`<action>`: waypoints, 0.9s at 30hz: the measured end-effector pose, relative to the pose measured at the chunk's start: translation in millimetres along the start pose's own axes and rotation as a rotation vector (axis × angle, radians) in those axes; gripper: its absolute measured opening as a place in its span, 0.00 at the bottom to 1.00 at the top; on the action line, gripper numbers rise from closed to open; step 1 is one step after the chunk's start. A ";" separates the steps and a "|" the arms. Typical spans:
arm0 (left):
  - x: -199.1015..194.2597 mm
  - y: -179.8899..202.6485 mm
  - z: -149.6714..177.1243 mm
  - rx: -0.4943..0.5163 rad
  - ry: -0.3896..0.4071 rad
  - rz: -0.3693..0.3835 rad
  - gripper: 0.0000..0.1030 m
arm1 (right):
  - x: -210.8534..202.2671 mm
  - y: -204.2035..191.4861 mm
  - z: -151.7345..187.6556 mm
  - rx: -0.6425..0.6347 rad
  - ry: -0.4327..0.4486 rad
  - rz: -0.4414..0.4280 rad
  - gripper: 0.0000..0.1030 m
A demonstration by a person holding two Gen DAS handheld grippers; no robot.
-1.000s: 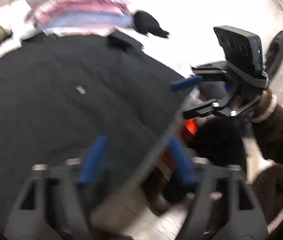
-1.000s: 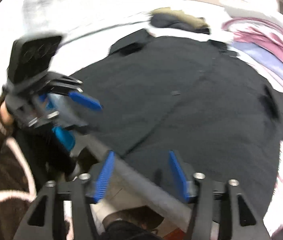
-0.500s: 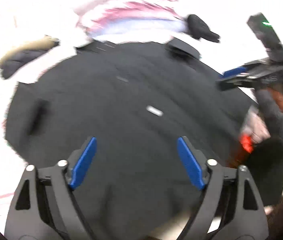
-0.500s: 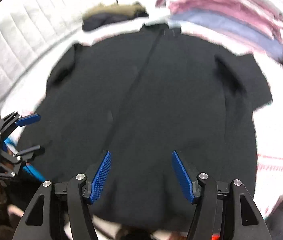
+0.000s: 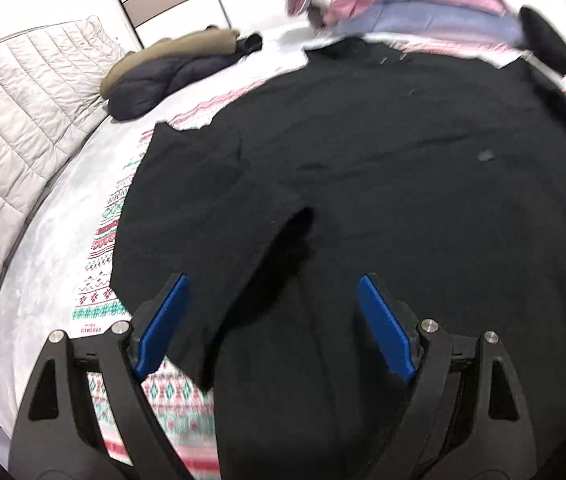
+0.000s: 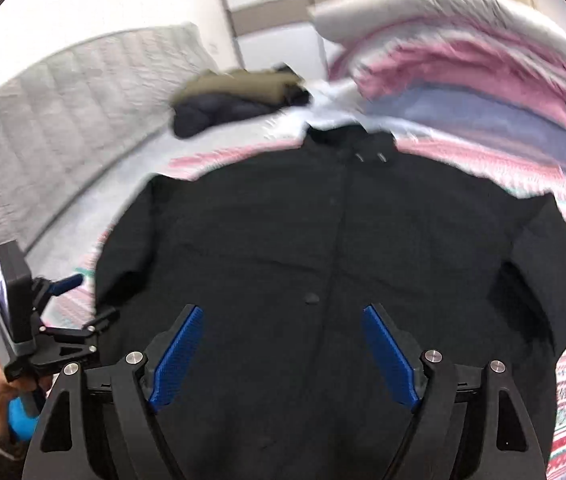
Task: Fold large clothes
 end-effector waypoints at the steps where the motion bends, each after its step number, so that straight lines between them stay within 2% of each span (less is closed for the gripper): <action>1: 15.8 -0.6 -1.3 -0.005 -0.015 -0.014 0.84 | 8.1 7.4 -0.7 0.033 -0.003 0.012 0.81; 2: 24.4 -2.2 -3.3 -0.016 -0.026 -0.021 0.83 | 14.7 16.3 2.1 0.069 -0.007 0.005 0.81; 4: 42.1 -14.0 -7.7 -0.093 -0.045 -0.046 0.72 | 29.6 33.7 1.3 0.153 -0.031 -0.026 0.81; 5: 44.7 -24.8 -7.9 -0.153 -0.043 -0.040 0.53 | 34.5 42.0 1.8 0.190 -0.042 -0.033 0.81; 6: 44.8 -33.6 -9.6 -0.203 -0.038 -0.014 0.28 | 37.6 48.4 2.9 0.210 -0.048 -0.033 0.81; 7: 43.3 -44.9 -11.0 -0.258 -0.031 0.022 0.20 | 39.7 54.1 4.6 0.223 -0.052 -0.022 0.81; 8: 39.5 -60.7 -13.9 -0.329 -0.021 0.056 0.16 | 41.3 58.8 5.3 0.227 -0.050 -0.005 0.81; 9: 35.5 -70.6 -15.3 -0.361 -0.010 0.060 0.11 | 43.3 62.8 4.4 0.230 -0.046 0.014 0.81; 12: 13.1 -106.8 -26.4 -0.393 0.079 -0.003 0.09 | 42.0 69.4 6.8 0.245 -0.041 0.037 0.81; 15: -1.0 -150.0 -42.1 -0.394 0.137 -0.115 0.08 | 46.3 74.3 6.5 0.254 -0.044 0.050 0.81; 21: 13.6 -246.6 -61.2 -0.487 0.111 -0.318 0.08 | 50.0 74.4 7.1 0.243 -0.053 0.084 0.81; 24: 30.3 -275.7 -64.2 -0.474 0.087 -0.442 0.08 | 52.9 73.4 7.5 0.235 -0.057 0.097 0.81; 27: 53.5 -303.6 -63.6 -0.465 0.043 -0.530 0.08 | 59.8 73.2 6.6 0.225 -0.068 0.111 0.81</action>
Point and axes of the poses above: each gripper's, at about its wrist camera, not at the fingertips, and x roughly the way its jaws point, y to its right, z to its underside, the point moved 1 cm from there along x, roughly the way its jaws point, and after that the axes turned 3 degrees about -z, right-handed, at the moved point
